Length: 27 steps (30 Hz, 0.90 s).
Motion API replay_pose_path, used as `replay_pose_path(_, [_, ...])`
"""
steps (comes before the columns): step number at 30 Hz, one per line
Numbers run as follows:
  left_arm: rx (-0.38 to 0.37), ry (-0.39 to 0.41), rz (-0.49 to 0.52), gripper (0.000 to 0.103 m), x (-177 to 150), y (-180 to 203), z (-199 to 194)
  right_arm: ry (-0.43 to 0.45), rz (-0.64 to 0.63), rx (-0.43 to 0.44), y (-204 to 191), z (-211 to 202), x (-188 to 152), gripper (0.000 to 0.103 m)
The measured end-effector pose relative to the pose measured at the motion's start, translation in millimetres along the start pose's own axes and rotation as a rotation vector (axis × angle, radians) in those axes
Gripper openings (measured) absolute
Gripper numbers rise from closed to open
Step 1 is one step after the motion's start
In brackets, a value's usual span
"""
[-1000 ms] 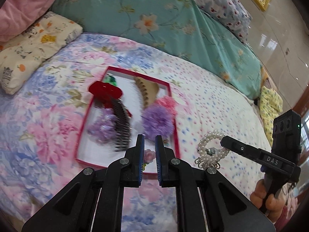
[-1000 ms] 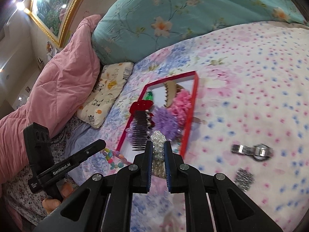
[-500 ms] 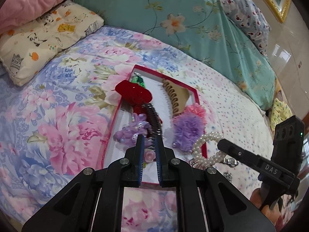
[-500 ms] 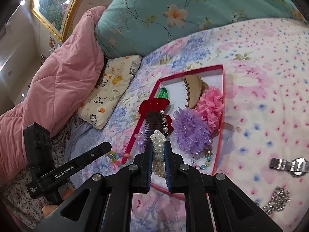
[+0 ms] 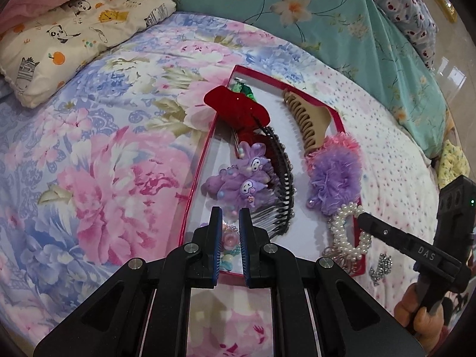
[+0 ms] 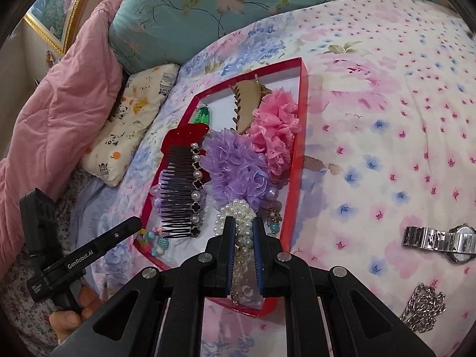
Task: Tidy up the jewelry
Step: 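Grasp the colourful beaded hair ties with left tool while right tool carries pearl bracelet boxward, then lower the pearl bracelet and beaded hair ties into the box and open both tools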
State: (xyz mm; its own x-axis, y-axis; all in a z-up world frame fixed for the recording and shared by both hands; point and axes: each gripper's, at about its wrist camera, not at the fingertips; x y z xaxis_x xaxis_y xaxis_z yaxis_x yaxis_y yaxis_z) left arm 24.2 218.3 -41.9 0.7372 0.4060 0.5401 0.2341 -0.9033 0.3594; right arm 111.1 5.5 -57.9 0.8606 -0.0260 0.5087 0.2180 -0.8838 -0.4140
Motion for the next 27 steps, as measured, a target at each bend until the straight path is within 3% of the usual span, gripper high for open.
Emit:
replay_pose_path(17, [0.023,-0.052,0.019,0.01,-4.0,-1.5,19.4,-0.013,-0.092,-0.07,-11.9,15.3,1.0,0.011])
replay_pose_path(27, [0.054,-0.073,0.026,0.011,-3.6,-1.8,26.5,-0.02,-0.094,-0.067,-10.6,19.6,3.0,0.012])
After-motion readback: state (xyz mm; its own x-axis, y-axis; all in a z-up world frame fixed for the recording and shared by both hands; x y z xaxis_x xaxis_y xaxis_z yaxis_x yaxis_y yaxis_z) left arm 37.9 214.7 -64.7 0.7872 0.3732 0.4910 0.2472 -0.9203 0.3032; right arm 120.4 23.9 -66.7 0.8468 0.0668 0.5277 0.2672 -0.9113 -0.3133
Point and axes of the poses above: each gripper's, at about its wrist camera, not at the fingertips, and z roughly the way its jaws point, y to its right, x to its top, and after that the axes turned 6 degrees about -x, right-handed
